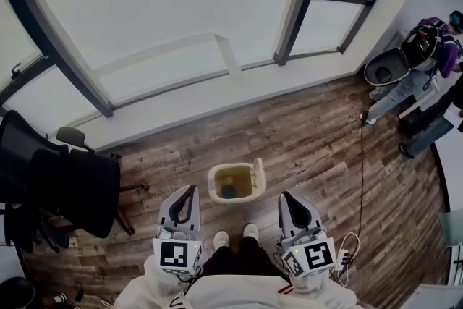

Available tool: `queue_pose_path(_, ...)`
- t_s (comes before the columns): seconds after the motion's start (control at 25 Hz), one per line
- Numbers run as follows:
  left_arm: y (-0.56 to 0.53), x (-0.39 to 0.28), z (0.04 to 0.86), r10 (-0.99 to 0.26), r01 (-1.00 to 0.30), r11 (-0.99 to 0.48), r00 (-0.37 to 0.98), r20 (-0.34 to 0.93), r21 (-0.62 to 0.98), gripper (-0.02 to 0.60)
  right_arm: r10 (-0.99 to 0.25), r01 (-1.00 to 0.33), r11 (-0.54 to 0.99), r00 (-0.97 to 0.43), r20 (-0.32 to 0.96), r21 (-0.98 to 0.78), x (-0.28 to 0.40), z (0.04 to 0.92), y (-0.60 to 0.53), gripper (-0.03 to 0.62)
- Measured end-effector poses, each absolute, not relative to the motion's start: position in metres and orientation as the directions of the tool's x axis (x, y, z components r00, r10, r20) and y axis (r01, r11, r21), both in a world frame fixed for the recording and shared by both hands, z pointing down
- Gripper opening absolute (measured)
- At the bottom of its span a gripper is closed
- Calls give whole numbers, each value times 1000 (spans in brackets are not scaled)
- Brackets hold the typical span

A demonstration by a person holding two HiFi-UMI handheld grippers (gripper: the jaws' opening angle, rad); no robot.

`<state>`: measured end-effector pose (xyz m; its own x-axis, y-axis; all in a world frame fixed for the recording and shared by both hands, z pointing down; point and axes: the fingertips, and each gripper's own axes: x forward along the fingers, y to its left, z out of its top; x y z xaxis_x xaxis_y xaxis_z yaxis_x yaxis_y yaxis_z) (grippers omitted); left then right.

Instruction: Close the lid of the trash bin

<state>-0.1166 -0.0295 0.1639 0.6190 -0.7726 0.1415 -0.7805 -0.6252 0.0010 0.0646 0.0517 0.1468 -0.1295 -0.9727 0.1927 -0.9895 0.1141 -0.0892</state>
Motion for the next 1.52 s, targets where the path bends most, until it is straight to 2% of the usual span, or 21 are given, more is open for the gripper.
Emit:
queue_pose_path(0.52, -55, -32, 193, -804, -819, -573, 555, 216, -30, 8, -950, -966, 196, -230, 211, -169, 143, 200, 7, 23)
queue_pose_path(0.8, -74, -18, 228, -796, -813, -581, 557, 238, -41, 9, -946, -965, 183, -225, 235, -185, 154, 238, -9, 23)
queue_pose_path(1.16, -92, -20, 357, -763, -819, -574, 534, 364, -2, 9, -929, -970, 118, -183, 323, -212, 165, 349, -25, 23)
queue_pose_path(1.52, -98, -7, 438, -741, -814, -581, 535, 405, 13, 9, -918, -972, 90, -166, 361, -217, 182, 439, -43, 23)
